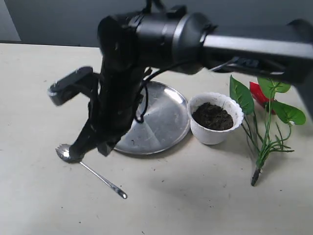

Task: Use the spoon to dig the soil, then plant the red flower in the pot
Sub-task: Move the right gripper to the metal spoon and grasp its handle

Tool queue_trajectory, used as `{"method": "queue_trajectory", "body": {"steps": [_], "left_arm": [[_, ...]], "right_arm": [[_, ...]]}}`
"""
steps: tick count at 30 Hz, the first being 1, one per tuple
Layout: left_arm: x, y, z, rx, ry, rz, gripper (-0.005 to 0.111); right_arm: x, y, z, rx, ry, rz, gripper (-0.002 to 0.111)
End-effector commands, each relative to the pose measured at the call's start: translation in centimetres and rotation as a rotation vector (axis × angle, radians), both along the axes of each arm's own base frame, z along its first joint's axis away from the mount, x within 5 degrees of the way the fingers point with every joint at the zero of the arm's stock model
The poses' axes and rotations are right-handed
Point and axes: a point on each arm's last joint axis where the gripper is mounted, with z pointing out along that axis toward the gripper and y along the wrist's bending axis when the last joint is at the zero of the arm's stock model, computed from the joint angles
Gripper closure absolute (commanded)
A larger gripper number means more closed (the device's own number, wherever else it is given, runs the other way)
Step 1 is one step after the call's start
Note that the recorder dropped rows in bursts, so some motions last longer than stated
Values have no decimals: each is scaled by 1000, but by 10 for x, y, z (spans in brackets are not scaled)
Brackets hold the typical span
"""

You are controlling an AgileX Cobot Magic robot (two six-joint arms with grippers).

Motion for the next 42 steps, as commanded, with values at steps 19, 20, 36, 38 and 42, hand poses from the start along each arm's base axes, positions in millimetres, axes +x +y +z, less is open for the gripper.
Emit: {"method": "queue_trajectory", "body": {"steps": [19,20,36,38,42], "left_arm": [[0,0,2,-8,-16,-6,106],[0,0,2,-8,-16,-6,106],[0,0,2,-8,-16,-6,106],[0,0,2,-8,-16,-6,106],[0,0,2,-8,-16,-6,106]], "right_arm": [[-7,22,-84,-127,69,28,83],[-7,22,-86,-131,72,28,83],[-21,25,-119,-230,124,76,90],[-28,30,-119,-227,112,96,99],[-40,38,-120,-230,81,141,109]]}}
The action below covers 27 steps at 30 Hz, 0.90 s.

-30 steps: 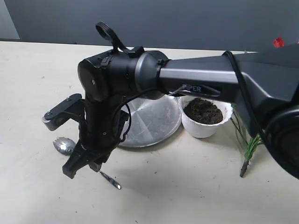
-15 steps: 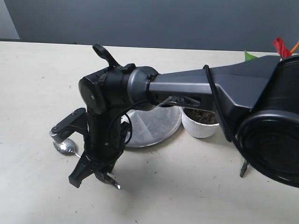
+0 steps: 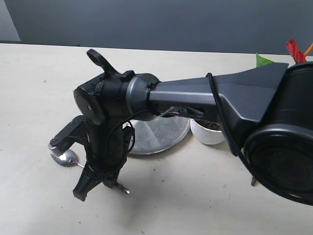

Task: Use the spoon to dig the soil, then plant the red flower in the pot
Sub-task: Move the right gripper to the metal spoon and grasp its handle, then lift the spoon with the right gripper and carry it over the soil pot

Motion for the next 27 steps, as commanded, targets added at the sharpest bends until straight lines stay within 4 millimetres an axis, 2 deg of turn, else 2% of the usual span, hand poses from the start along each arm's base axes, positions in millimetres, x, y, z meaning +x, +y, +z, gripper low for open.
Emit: {"method": "queue_trajectory", "body": {"steps": [1,4,7,10,17,22,27], "left_arm": [[0,0,2,-8,-16,-6,106],[0,0,2,-8,-16,-6,106],[0,0,2,-8,-16,-6,106],[0,0,2,-8,-16,-6,106],[0,0,2,-8,-16,-6,106],[0,0,2,-8,-16,-6,106],[0,0,2,-8,-16,-6,106]], "right_arm": [[-25,11,-25,-27,40,48,109],[-30,14,-22,-18,40,58,109],[-30,15,-10,7,27,62,109],[-28,17,15,70,-29,74,109],[-11,9,96,210,-343,147,109],[11,-16,130,153,-514,124,109],[50,-60,138,-112,-647,-6,109]]}}
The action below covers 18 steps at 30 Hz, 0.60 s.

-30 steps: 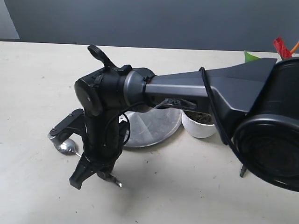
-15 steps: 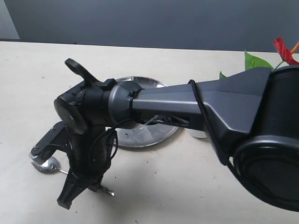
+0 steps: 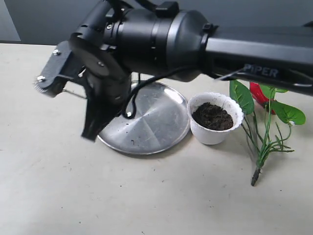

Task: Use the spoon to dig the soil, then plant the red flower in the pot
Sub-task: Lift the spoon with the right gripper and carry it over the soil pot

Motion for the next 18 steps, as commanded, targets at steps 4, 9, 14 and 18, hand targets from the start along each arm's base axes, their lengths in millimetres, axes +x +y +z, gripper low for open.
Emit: {"method": "queue_trajectory", "body": {"steps": [4,9,14,18], "left_arm": [[0,0,2,-8,-16,-6,106],[0,0,2,-8,-16,-6,106],[0,0,2,-8,-16,-6,106],[0,0,2,-8,-16,-6,106]], "right_arm": [[59,-80,9,-269,-76,-326,109],[80,-124,14,-217,10,-464,109],[74,-161,26,-172,73,-532,109],[54,-187,34,-171,93,-560,109]]}}
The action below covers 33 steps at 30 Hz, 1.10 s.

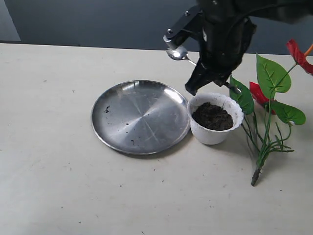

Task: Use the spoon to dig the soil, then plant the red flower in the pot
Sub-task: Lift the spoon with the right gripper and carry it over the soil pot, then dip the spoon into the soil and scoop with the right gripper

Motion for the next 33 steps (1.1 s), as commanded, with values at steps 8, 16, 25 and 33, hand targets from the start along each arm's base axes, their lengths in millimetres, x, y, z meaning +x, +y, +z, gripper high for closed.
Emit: {"method": "queue_trajectory", "body": {"steps": [8,16,25,33], "left_arm": [[0,0,2,-8,-16,-6,106],[0,0,2,-8,-16,-6,106],[0,0,2,-8,-16,-6,106],[0,0,2,-8,-16,-6,106]], "right_arm": [[-74,-48,10,79,129,2,109],[-90,-62,-19,-21,221,34,109],[-75,-60,-49,-141,268,31,109],[-68,-59,-66,-204,291,15,109]]}}
